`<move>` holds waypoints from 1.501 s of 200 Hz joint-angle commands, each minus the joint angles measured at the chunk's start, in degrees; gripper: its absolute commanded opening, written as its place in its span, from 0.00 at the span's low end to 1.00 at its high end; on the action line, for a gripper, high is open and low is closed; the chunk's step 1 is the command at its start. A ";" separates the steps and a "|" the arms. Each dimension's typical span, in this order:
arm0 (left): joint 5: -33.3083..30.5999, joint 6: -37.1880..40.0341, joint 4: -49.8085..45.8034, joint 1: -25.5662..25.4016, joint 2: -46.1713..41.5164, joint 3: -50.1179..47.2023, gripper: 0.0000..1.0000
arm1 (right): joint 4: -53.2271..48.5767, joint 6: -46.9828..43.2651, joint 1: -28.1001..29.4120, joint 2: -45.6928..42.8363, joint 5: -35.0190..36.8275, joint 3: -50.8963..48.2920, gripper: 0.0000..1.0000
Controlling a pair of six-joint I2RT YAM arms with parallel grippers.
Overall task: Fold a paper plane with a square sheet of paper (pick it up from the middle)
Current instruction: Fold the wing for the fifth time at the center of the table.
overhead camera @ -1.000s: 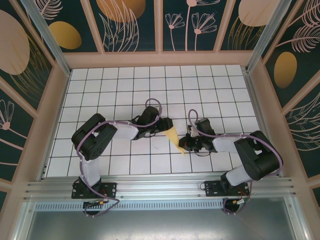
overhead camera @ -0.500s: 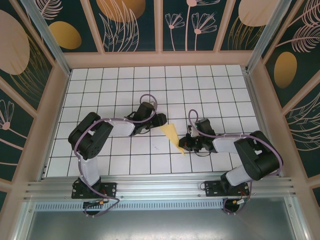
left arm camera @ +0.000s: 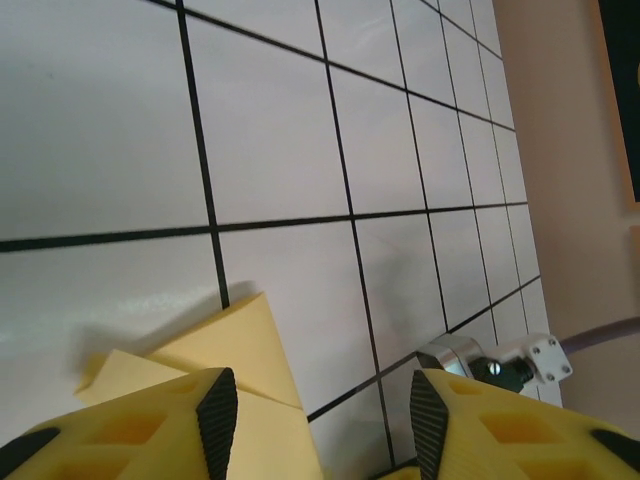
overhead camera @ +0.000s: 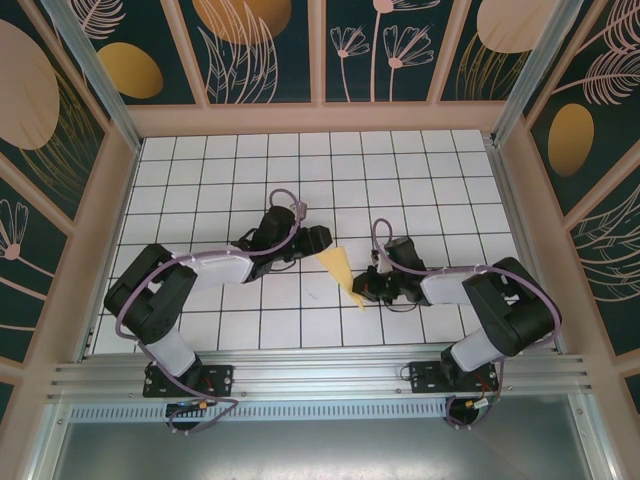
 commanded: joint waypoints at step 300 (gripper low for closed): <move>-0.43 -5.80 4.28 -5.49 12.34 -0.16 0.45 | -5.70 4.87 7.08 1.66 8.87 3.03 0.06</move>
